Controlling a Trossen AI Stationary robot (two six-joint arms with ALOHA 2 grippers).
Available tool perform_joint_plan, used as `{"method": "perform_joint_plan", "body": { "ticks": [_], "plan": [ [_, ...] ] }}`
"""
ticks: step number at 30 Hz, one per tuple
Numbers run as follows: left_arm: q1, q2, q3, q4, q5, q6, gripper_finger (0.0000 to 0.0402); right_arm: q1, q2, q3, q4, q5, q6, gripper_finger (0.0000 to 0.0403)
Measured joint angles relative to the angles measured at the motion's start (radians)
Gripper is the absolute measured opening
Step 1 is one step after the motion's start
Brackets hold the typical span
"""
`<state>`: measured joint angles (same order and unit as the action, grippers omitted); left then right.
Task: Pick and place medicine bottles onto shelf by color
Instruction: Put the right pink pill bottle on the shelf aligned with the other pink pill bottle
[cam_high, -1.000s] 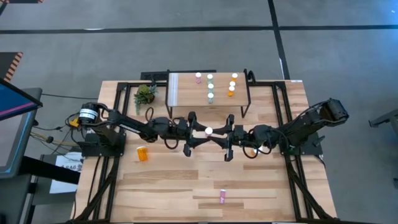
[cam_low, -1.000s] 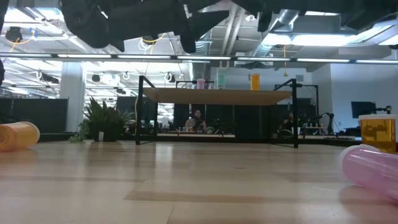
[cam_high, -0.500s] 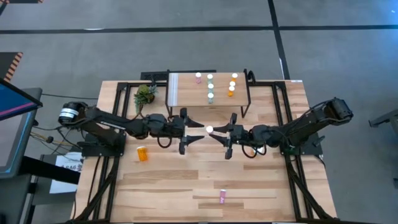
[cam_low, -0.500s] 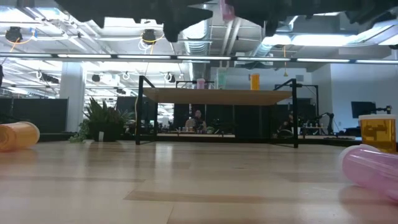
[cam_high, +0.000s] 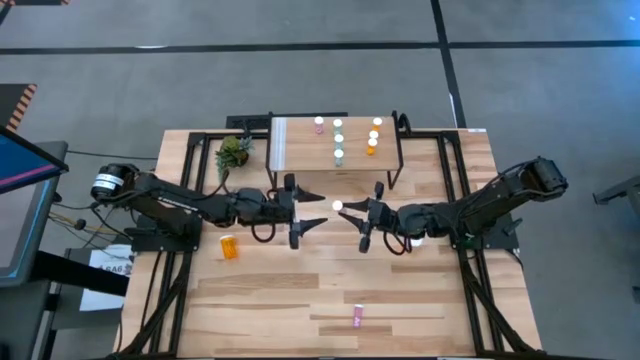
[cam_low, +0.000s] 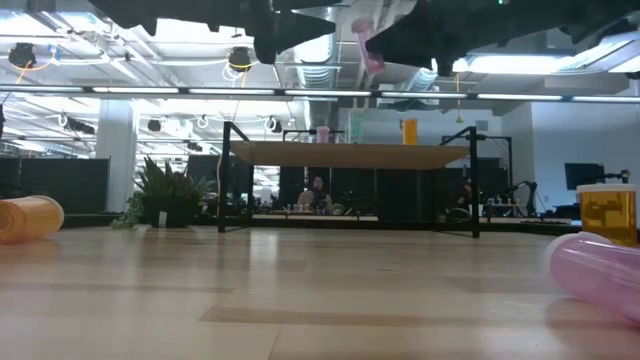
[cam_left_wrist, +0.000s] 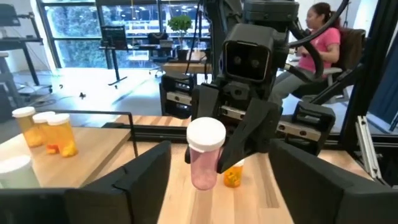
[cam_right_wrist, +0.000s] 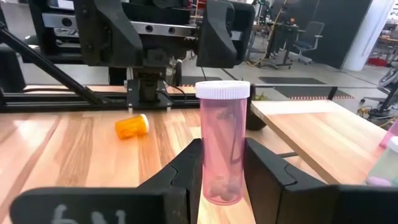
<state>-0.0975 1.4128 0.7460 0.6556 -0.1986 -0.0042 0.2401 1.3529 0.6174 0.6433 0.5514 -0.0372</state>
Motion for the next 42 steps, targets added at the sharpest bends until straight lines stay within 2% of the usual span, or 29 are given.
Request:
{"method": "perform_joint_plan", "body": {
  "ticks": [6, 10, 14, 24, 30, 42],
  "plan": [
    [0.0, 0.0, 0.018, -0.056, 0.0, -0.015, 0.0306, 0.0, 0.0, 0.0, -0.019, 0.0, 0.0, 0.0118],
    [0.0, 0.0, 0.093, -0.211, 0.004, 0.006, 0.0318, 0.002, 0.0, 0.0, -0.039, 0.0, 0.0, 0.0118],
    [0.0, 0.001, 0.175, -0.347, -0.02, 0.031, 0.0321, 0.002, 0.0, 0.0, -0.051, 0.0, 0.003, 0.0118],
    [0.009, 0.049, 0.249, -0.393, -0.02, 0.045, 0.0321, 0.002, 0.0, 0.0, -0.054, 0.0, 0.005, 0.0118],
    [0.012, 0.096, 0.321, -0.487, -0.019, 0.056, 0.0321, 0.002, 0.001, 0.007, -0.063, 0.0, 0.01, 0.0118],
    [0.026, 0.129, 0.333, -0.554, 0.01, 0.01, 0.0321, 0.036, 0.01, 0.03, -0.127, -0.003, -0.056, 0.0118]
  ]
}}
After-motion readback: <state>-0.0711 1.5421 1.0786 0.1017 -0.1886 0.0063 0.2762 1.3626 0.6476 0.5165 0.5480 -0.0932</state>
